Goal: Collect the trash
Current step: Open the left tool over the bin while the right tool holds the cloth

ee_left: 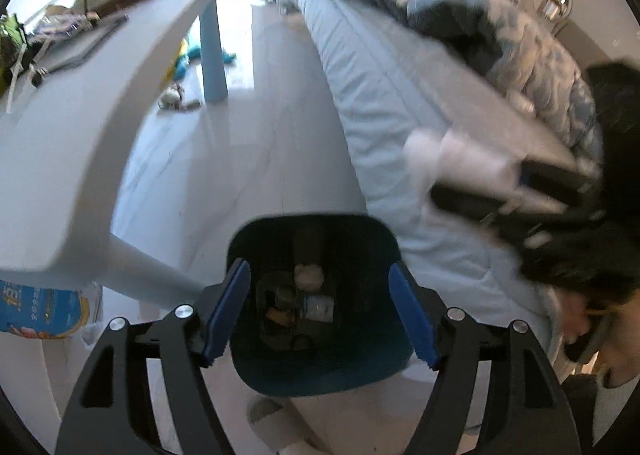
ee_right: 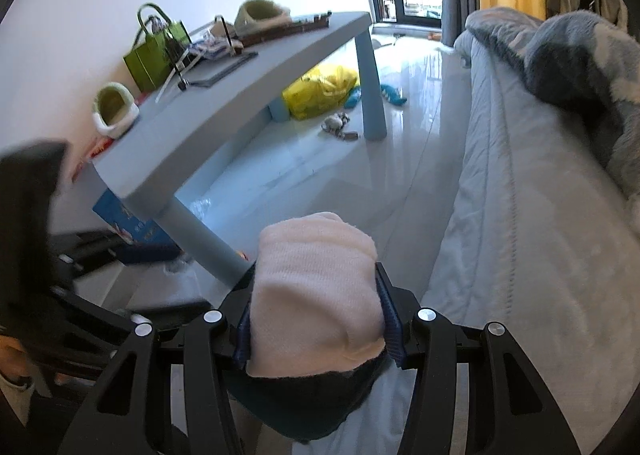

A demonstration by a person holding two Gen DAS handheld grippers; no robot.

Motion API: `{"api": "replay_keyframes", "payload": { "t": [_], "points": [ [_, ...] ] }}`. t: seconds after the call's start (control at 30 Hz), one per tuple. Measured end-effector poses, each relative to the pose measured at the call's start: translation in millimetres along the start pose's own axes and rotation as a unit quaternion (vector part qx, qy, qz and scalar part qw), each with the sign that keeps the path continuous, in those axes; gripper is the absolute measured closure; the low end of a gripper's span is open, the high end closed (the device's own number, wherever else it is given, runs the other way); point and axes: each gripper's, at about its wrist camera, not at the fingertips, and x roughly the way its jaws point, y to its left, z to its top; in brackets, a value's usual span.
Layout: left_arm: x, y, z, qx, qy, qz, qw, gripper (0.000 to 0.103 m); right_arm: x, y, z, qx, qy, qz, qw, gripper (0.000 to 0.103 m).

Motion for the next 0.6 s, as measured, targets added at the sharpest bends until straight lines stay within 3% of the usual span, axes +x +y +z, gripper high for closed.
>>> {"api": "replay_keyframes", "payload": {
  "t": [0.23, 0.6],
  "points": [
    [-35.0, 6.2, 8.1, -0.008, -0.076, 0.001, 0.9971, 0.031, 29.7, 7.8, -8.1, -0.005, 0.041, -0.008, 0.999, 0.051],
    [-70.5, 6.7, 21.6, -0.014, -0.151, -0.004, 0.9884, 0.043, 68.9, 22.2, -25.8, -0.022, 0.100, -0.014, 0.995, 0.051]
  ]
}}
